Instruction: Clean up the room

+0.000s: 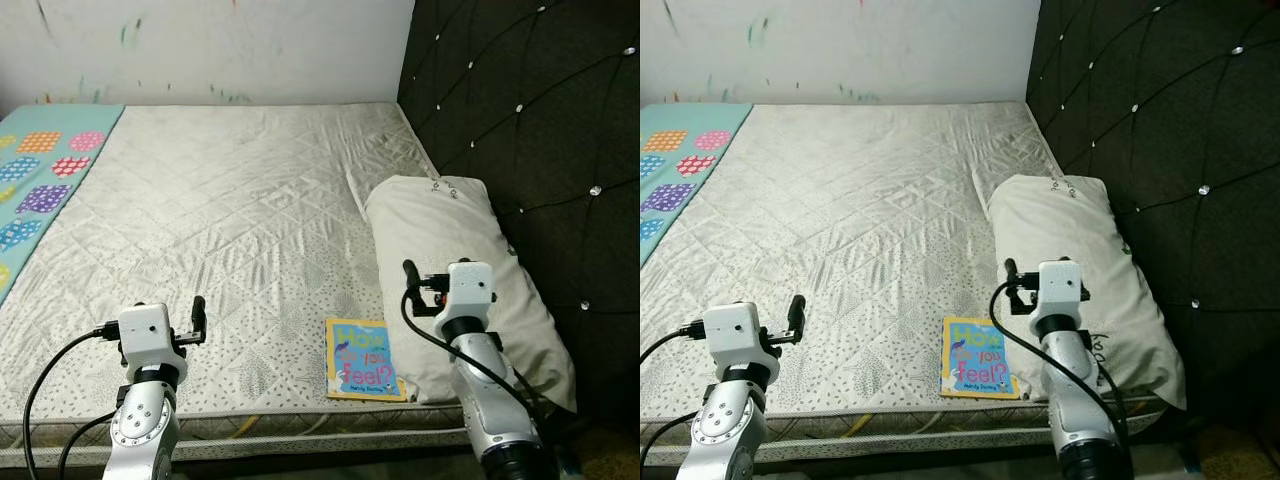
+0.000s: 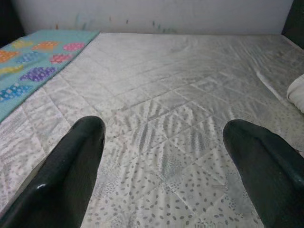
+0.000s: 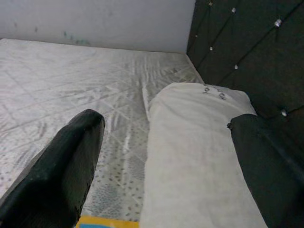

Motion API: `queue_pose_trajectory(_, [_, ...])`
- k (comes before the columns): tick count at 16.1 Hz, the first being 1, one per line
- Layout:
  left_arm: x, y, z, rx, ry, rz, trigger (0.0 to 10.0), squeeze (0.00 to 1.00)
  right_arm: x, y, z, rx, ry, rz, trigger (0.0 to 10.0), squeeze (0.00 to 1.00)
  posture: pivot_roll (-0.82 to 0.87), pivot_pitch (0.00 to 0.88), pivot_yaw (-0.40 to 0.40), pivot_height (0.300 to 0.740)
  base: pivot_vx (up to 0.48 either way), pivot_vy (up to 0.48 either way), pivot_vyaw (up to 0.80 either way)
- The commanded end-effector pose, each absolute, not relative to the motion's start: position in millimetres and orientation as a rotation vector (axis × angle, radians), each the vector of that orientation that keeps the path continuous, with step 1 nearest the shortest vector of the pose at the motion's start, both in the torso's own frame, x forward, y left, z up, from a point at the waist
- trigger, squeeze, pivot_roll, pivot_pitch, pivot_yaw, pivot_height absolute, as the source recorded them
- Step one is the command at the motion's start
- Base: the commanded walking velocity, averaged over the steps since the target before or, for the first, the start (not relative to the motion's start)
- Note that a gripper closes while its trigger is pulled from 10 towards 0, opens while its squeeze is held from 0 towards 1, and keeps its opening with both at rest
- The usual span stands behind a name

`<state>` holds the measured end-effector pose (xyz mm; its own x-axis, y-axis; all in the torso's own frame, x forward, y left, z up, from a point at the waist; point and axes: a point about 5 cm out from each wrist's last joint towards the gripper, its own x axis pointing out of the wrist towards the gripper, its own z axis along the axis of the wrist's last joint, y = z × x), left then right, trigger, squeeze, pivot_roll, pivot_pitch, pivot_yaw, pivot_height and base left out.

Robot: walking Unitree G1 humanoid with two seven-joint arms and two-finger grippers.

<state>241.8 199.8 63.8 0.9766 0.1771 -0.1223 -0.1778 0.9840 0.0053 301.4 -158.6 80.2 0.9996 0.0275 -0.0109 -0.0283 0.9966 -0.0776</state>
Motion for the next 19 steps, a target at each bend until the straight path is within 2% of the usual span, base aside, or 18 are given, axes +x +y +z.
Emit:
queue_pose_trajectory(1, [243.2, 195.1, 68.5, -0.018, 0.114, 0.155, 10.0, 0.00, 301.4, -156.9, 84.8, -0.109, -0.008, 0.031, 10.0, 0.00, -0.05, 0.000, -0.032, 0.740, 0.000, 0.000, 0.00])
queue_pose_trajectory(2, [244.0, 193.1, 72.4, -0.009, 0.099, 0.142, 10.0, 0.00, 301.2, -155.8, 85.1, -0.098, -0.013, 0.036, 10.0, 0.00, -0.05, 0.000, -0.028, 0.740, 0.000, 0.000, 0.00])
queue_pose_trajectory(6, [248.8, 187.0, 75.1, 0.001, 0.102, 0.116, 10.0, 0.00, 300.9, -157.3, 85.4, -0.102, -0.004, 0.025, 10.0, 0.00, -0.04, 0.000, -0.034, 0.740, 0.000, 0.000, 0.80])
queue_pose_trajectory(8, [249.4, 184.0, 77.1, -0.019, 0.096, 0.112, 10.0, 0.00, 300.4, -157.7, 83.9, -0.054, 0.007, 0.024, 10.0, 0.00, -0.04, 0.000, -0.038, 0.740, 0.000, 0.000, 0.00])
queue_pose_trajectory(15, [247.2, 179.4, 76.3, -0.027, 0.106, 0.103, 10.0, 0.00, 303.8, -166.9, 82.7, -0.131, 0.060, -0.091, 10.0, 0.00, -0.05, 0.000, -0.041, 0.740, 0.000, 0.000, 0.00])
queue_pose_trajectory(19, [249.1, 178.4, 77.4, -0.032, 0.105, 0.097, 10.0, 0.00, 303.1, -163.8, 79.3, -0.073, 0.094, -0.095, 10.0, 0.00, -0.06, 0.000, -0.038, 0.740, 0.000, -0.389, 0.00])
